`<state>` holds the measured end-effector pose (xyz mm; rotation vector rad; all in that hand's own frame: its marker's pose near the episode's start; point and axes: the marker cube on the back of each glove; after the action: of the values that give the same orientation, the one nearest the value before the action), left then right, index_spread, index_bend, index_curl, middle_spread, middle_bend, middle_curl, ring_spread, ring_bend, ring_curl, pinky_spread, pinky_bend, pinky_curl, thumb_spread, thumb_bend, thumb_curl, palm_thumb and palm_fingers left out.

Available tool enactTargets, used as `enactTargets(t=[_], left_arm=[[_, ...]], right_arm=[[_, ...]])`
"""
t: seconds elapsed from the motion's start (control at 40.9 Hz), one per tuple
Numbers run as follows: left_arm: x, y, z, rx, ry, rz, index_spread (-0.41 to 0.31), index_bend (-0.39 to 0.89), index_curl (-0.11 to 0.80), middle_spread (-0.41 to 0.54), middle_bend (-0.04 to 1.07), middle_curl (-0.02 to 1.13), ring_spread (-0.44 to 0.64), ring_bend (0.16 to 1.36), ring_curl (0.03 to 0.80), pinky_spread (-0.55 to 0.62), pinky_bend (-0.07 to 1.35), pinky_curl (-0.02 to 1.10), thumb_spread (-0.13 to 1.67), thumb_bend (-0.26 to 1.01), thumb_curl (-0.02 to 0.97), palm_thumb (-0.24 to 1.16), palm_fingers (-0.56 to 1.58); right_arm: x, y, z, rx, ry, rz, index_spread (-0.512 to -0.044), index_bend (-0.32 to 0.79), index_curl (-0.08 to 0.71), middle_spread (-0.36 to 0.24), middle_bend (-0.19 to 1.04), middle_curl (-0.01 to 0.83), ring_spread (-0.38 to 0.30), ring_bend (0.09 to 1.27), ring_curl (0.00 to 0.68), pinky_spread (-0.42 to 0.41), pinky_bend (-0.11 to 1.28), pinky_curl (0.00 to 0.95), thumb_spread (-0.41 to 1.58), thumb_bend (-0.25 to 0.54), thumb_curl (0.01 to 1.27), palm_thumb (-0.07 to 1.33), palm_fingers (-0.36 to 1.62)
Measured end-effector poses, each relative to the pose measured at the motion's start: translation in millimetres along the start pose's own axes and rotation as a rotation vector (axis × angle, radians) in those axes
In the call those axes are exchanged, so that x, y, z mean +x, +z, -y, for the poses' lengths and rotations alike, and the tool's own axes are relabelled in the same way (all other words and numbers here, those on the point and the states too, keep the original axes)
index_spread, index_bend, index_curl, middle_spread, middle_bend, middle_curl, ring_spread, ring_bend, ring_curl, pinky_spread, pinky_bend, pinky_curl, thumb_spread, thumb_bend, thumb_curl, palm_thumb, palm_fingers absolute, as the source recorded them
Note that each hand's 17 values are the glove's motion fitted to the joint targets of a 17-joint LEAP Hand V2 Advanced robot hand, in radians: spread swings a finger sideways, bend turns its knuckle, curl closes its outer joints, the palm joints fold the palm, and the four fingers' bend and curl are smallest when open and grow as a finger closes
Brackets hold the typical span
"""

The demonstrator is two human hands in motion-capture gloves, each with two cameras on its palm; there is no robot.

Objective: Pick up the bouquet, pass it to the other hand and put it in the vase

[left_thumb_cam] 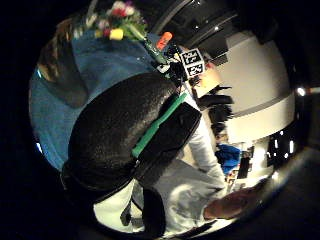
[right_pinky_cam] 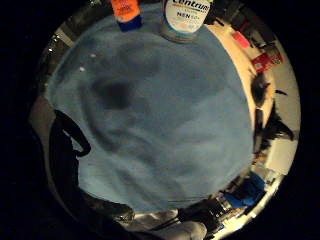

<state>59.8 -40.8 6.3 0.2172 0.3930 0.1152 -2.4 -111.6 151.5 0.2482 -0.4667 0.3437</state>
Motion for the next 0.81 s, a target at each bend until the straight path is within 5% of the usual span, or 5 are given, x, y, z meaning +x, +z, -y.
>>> enactTargets(t=[0.196,0.343,0.587,0.685,0.808], left_arm=[[7.0,-7.0,42.8,-0.125,-0.037,-0.564,0.046,0.10,0.244,0.162,0.18,0.37,0.18,0.58,0.312,0.24,0.42,0.37,1.07,-0.02,0.250,0.02,0.33],[28.6,-2.4,73.6,-0.151,-0.079,-0.907,0.091,0.10,0.232,0.203,0.19,0.37,0.22,0.58,0.314,0.25,0.45,0.37,1.03,0.00,0.275,0.09,0.27],[82.6,1.3,103.6,-0.139,-0.013,-1.083,0.138,0.12,0.224,0.260,0.18,0.37,0.28,0.60,0.310,0.28,0.45,0.37,1.04,0.05,0.325,0.33,0.21],[106.2,-1.1,109.4,-0.122,0.035,-1.103,0.137,0.12,0.225,0.264,0.19,0.36,0.29,0.59,0.307,0.28,0.45,0.36,1.03,0.04,0.334,0.37,0.20],[127.4,-4.1,117.1,-0.086,0.080,-1.150,0.133,0.13,0.229,0.258,0.19,0.37,0.29,0.60,0.304,0.29,0.44,0.36,1.00,-0.01,0.341,0.38,0.21]], right_arm=[[-31.4,-52.9,-15.1,0.034,0.055,0.319,-0.209,0.50,0.502,-0.180,0.78,0.635,-0.195,0.92,0.548,-0.277,0.62,0.442,0.89,0.023,0.42,0.98,1.48],[-51.5,-47.3,4.3,0.086,-0.135,0.629,-0.205,0.50,0.522,-0.176,0.81,0.646,-0.191,0.96,0.559,-0.276,0.65,0.460,0.80,-0.007,0.47,1.00,1.44],[-95.1,-38.8,-20.3,0.139,-0.299,0.857,-0.211,0.48,0.542,-0.171,0.83,0.648,-0.187,1.00,0.568,-0.271,0.67,0.470,0.66,-0.025,0.55,1.00,1.41],[-110.4,-27.3,-24.6,0.249,-0.595,0.897,-0.207,0.48,0.549,-0.170,0.84,0.648,-0.187,1.00,0.569,-0.269,0.67,0.471,0.63,-0.022,0.57,1.01,1.40],[-118.0,-0.8,-47.3,0.085,-0.375,0.988,-0.204,0.48,0.558,-0.170,0.84,0.648,-0.186,1.00,0.567,-0.269,0.67,0.472,0.59,-0.025,0.60,1.01,1.40]])
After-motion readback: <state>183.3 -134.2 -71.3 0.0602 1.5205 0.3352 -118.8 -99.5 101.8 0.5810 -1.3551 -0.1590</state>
